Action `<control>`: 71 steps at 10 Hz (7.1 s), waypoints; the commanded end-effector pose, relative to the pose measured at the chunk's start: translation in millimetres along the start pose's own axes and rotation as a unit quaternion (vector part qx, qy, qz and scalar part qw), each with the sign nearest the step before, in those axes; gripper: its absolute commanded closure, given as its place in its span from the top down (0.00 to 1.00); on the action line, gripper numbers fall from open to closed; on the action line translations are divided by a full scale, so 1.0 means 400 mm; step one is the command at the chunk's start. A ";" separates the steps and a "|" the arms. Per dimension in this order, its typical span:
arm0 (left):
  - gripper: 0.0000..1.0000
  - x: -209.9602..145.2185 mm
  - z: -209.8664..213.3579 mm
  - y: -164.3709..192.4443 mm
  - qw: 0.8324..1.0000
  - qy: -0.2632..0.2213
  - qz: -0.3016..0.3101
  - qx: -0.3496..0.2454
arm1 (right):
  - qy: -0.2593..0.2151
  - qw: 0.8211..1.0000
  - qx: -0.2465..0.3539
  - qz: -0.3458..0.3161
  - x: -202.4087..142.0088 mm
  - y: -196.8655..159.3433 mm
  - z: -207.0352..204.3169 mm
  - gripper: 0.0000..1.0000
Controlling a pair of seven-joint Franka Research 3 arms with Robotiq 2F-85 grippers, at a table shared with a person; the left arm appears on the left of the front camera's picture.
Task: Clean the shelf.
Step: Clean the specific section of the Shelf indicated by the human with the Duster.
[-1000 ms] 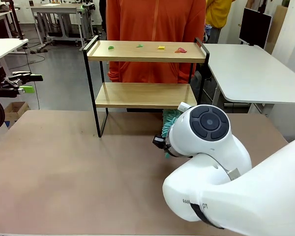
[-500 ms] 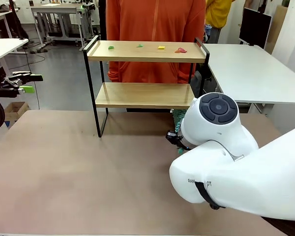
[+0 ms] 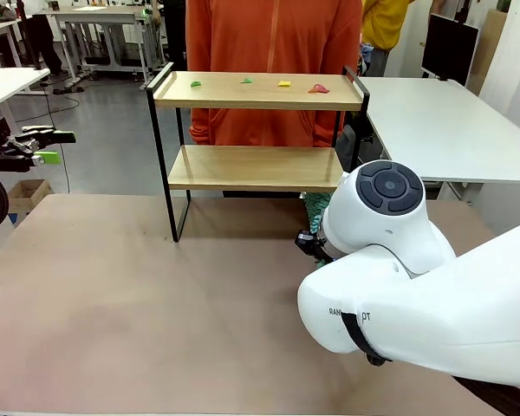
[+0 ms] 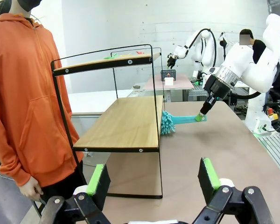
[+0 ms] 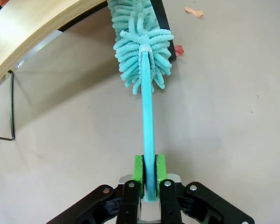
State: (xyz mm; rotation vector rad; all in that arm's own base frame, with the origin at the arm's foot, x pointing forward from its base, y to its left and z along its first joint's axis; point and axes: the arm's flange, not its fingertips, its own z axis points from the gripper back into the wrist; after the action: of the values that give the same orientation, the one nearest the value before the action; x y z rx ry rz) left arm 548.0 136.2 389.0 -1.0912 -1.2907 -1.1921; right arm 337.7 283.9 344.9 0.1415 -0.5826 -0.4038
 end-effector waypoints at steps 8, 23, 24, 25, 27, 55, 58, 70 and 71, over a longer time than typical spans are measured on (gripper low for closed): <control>1.00 0.005 -0.001 -0.005 1.000 -0.004 -0.008 -0.001 | -0.052 0.993 0.076 0.069 -0.006 -0.139 0.143 0.14; 1.00 0.005 -0.001 -0.005 1.000 -0.004 -0.008 -0.001 | 0.084 0.931 0.285 0.213 0.018 -0.411 0.293 0.14; 1.00 0.005 -0.001 -0.005 1.000 -0.004 -0.008 -0.001 | 0.055 0.933 0.287 0.210 0.054 -0.066 0.153 0.14; 1.00 0.005 -0.001 -0.005 1.000 -0.004 -0.008 -0.001 | 0.055 0.933 0.287 0.210 0.054 -0.066 0.153 0.14; 1.00 0.005 -0.001 -0.005 1.000 -0.004 -0.008 -0.001 | 0.055 0.933 0.287 0.210 0.054 -0.066 0.153 0.14; 1.00 0.005 -0.001 -0.005 1.000 -0.004 -0.008 -0.001 | 0.154 0.829 0.308 0.441 0.307 -0.608 0.628 0.14; 1.00 0.005 -0.001 -0.005 1.000 -0.004 -0.008 -0.001 | 0.154 0.829 0.308 0.441 0.307 -0.608 0.628 0.14; 1.00 0.005 -0.001 -0.005 1.000 -0.004 -0.008 -0.001 | 0.154 0.829 0.308 0.441 0.307 -0.608 0.628 0.14; 1.00 0.005 -0.001 -0.005 1.000 -0.004 -0.008 -0.001 | 0.154 0.829 0.308 0.441 0.307 -0.608 0.628 0.14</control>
State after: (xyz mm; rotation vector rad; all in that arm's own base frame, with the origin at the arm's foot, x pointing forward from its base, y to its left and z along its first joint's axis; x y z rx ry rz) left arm 548.1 136.2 389.5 -1.0906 -1.2911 -1.1930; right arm 207.8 6.3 554.9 0.5127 -0.3758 0.7100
